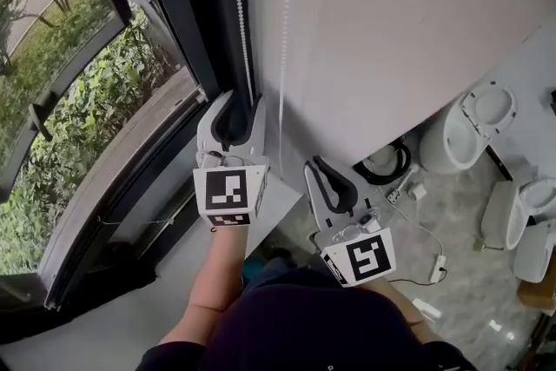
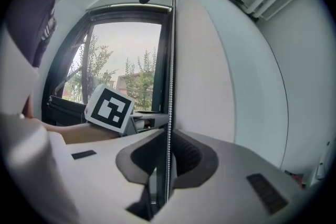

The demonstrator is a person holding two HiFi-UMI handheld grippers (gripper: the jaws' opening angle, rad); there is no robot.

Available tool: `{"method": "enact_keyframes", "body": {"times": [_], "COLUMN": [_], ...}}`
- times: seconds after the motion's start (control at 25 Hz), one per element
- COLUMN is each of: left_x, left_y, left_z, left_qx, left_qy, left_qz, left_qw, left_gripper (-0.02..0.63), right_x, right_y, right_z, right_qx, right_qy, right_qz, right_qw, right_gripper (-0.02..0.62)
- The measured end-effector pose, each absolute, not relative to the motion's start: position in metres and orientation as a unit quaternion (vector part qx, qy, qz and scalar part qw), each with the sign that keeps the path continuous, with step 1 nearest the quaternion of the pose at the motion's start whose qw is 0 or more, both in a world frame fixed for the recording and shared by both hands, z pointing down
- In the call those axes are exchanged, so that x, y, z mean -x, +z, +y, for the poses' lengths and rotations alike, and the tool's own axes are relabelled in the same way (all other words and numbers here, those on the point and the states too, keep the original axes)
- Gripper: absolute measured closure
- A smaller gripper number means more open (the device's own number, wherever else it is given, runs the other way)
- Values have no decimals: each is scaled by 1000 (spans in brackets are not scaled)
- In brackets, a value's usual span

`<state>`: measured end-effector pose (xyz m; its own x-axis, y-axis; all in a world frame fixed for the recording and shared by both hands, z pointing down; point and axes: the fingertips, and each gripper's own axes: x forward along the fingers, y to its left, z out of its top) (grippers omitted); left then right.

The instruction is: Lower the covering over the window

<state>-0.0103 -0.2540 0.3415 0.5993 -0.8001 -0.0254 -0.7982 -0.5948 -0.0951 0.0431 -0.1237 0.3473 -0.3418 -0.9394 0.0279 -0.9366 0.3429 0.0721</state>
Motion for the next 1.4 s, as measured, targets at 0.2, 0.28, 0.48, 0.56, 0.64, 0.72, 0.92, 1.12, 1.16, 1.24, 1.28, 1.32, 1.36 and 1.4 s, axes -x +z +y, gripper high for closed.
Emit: {"method": "enact_keyframes", "body": {"times": [0.2, 0.28, 0.48, 0.56, 0.64, 0.72, 0.92, 1.12, 1.16, 1.24, 1.28, 1.32, 1.36, 1.4], "left_x": [10, 8, 7, 7, 8, 14, 21, 21, 21, 22, 22, 22, 22, 22], "left_y": [344, 346, 353, 356, 361, 367, 370, 371, 371, 371, 370, 369, 369, 370], "left_z": [-263, -265, -273, -277, -281, -285, -281, -270, -269, -265, -262, -259, -255, -250], "left_qx": [888, 884, 865, 857, 854, 853, 854, 856, 857, 859, 861, 864, 868, 872], "left_qy": [-17, -25, -41, -45, -47, -44, -44, -48, -47, -45, -44, -43, -42, -43], "left_qz": [458, 464, 496, 509, 515, 519, 518, 514, 513, 509, 506, 502, 495, 487], "left_qw": [46, 46, 65, 68, 49, 19, 13, 18, 16, 12, 10, 9, 7, 5], "left_gripper": [432, 411, 408, 407, 407, 410, 529, 589, 590, 591, 591, 591, 591, 591], "right_x": [-36, -34, -19, -13, -10, -9, -16, -21, -23, -26, -28, -29, -30, -30], "right_y": [344, 342, 346, 346, 344, 342, 339, 334, 333, 330, 328, 326, 324, 323], "right_z": [-128, -128, -124, -123, -123, -123, -127, -133, -134, -136, -138, -140, -142, -144], "right_qx": [-575, -575, -558, -550, -545, -541, -539, -524, -521, -515, -512, -508, -504, -499], "right_qy": [-21, -23, -23, -23, -25, -28, -31, -37, -38, -39, -39, -38, -37, -35], "right_qz": [-817, -818, -829, -834, -838, -840, -841, -851, -853, -856, -858, -861, -863, -866], "right_qw": [33, 30, 31, 32, 32, 32, 27, 15, 13, 8, 3, -3, -9, -15], "right_gripper": [581, 581, 581, 581, 581, 581, 581, 581, 581, 581, 581, 581, 581, 581]}}
